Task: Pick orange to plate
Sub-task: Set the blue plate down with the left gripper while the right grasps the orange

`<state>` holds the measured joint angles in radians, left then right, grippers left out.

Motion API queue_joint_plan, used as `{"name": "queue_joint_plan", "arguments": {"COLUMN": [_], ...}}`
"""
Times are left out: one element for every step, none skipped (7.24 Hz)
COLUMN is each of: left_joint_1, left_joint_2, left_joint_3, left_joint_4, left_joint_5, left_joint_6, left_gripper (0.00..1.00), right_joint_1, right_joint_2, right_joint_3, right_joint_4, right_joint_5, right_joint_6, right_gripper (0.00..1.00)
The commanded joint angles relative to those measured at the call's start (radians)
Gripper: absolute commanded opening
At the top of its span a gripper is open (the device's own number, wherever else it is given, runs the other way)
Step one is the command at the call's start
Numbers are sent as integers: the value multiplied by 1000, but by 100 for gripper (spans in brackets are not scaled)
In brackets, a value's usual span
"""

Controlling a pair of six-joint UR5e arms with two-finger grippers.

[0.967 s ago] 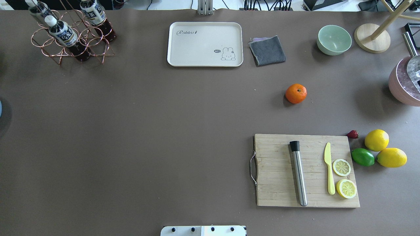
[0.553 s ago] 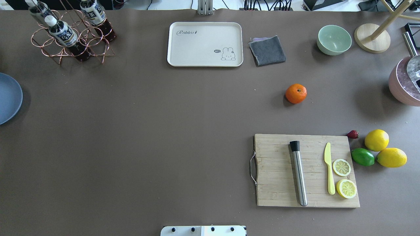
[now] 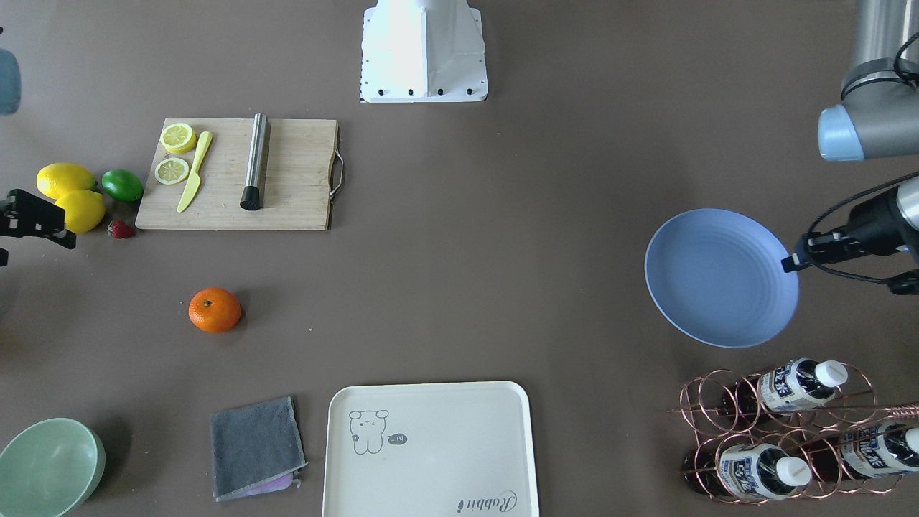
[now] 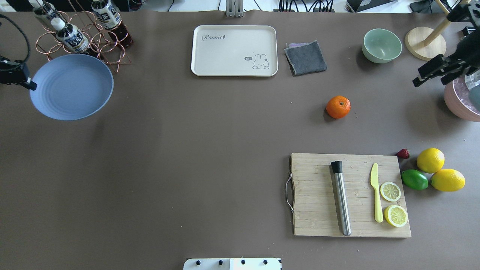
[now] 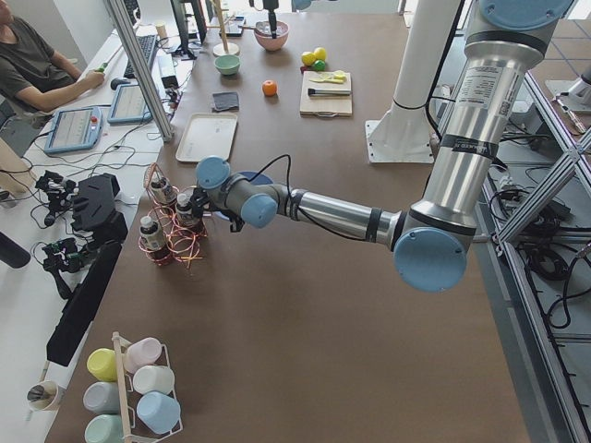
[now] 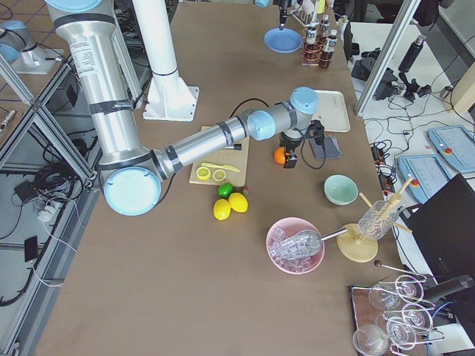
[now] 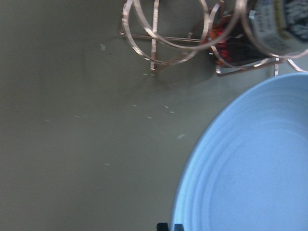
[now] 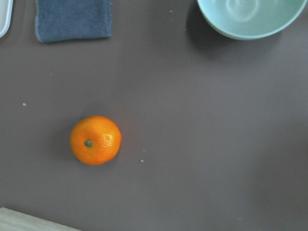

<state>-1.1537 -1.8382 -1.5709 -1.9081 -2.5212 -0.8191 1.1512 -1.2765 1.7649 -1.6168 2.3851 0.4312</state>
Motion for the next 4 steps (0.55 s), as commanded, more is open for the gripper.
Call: {"name": "queue_joint_plan", "arguments": {"left_joint_1": [205,330,415,487], "left_joint_2": [-82,-149,-209,-234], "left_joint_3": [-80,-68,-45,-41], "left_joint_4": [-79,-113,-114,-117], "left_joint_5": [106,221,314,384], "left_joint_6": [-365,-500,-562,-621], "left_gripper": [0,0,0,0], "right_joint_1": [-129,-186,-227,-249], "right_joint_2": [81,100,108,146], "right_joint_3": [-75,-167,-227,-272], "right_joint_4": [140,294,375,379], "right_joint_5": [-79,-130,-188,-226], "right_joint_6": [201,299,358,360], "right_gripper": [100,100,99,99]}}
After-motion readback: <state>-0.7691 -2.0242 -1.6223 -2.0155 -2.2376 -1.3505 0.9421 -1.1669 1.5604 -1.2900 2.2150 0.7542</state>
